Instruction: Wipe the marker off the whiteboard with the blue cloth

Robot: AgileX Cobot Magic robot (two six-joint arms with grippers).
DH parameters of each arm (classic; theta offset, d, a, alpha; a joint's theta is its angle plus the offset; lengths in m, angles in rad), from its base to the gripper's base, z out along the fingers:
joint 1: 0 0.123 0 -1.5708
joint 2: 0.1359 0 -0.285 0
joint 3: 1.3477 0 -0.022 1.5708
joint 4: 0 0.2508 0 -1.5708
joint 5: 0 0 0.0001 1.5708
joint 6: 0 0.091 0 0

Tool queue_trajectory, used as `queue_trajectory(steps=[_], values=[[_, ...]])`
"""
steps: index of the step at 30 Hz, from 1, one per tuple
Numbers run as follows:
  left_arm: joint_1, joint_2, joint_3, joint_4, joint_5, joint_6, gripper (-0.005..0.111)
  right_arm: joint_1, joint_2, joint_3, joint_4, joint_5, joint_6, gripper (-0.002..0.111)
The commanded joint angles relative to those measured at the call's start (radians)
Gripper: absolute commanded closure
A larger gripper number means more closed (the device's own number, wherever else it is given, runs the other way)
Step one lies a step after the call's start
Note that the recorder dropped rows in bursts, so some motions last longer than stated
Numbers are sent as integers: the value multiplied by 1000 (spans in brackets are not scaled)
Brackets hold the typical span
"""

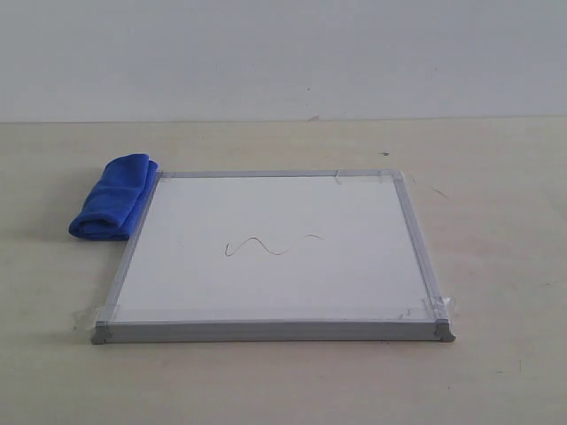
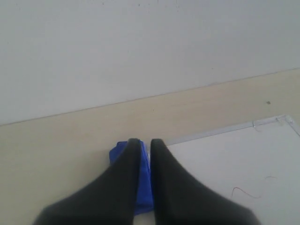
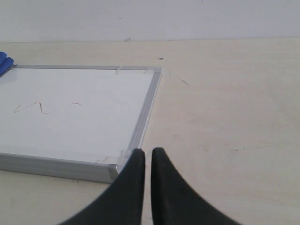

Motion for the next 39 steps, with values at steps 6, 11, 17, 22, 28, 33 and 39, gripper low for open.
queue_trajectory(steps=[6,11,17,22,28,33,39], values=[[-2,199,-18,-9,-127,42,38,-2,-4,-1,-1,-5,2,107],[-2,295,-18,-9,-165,42,31,-2,-4,-1,-1,-5,2,107],[-2,430,-18,-9,-265,29,31,-2,-4,-1,-1,-5,2,107],[-2,571,-18,-9,-351,36,31,-2,-4,-1,-1,-5,2,107],[-2,691,-18,-9,-398,36,31,-2,-4,-1,-1,-5,2,107],[-2,792,-18,-16,-455,36,31,-2,-4,-1,-1,-5,2,107],[-36,903,-18,-16,-498,36,31,-2,-4,-1,-1,-5,2,107]])
